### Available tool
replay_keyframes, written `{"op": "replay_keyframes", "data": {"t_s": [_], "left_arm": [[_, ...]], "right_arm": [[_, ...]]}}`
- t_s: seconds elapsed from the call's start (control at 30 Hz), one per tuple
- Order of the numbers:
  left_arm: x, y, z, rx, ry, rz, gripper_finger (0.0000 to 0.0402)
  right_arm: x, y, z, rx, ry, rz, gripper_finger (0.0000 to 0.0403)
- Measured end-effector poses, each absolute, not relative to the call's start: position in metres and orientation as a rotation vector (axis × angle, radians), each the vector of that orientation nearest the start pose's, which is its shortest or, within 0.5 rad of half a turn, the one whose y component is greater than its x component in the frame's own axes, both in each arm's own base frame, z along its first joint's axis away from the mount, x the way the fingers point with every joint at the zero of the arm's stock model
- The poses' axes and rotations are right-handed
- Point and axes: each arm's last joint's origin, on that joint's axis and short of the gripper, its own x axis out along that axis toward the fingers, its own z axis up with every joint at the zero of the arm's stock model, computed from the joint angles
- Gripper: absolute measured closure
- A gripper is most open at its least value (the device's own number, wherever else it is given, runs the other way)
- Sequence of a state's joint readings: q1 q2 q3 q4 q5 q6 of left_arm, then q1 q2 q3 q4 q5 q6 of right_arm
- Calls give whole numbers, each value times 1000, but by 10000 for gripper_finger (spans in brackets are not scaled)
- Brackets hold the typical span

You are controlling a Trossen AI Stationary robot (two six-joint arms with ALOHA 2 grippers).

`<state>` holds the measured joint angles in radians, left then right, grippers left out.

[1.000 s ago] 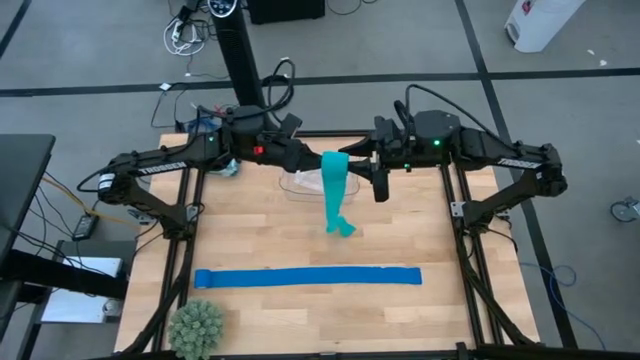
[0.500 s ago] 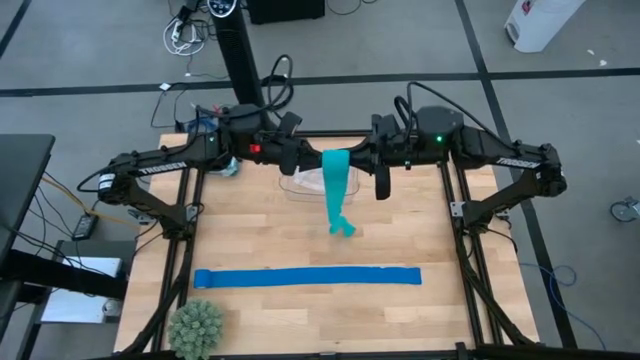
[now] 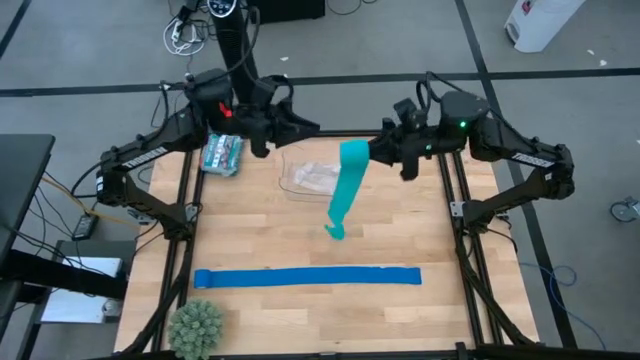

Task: Roll bandage
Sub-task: Roll the green bandage

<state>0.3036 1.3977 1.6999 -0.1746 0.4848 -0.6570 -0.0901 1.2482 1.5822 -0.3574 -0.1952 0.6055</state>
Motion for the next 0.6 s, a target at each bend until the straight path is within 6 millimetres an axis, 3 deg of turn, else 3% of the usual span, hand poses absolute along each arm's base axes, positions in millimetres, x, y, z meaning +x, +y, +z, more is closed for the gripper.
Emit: {"op": "replay_keyframes", "data": {"t_s": [0.2,0.6], "left_arm": [[263,59,515,-469,51,-132,266],[271,40,507,-517,117,-96,266]], "right_arm": [[244,-29,488,859,90,143,401],[258,-51,509,769,-249,123,399]]}}
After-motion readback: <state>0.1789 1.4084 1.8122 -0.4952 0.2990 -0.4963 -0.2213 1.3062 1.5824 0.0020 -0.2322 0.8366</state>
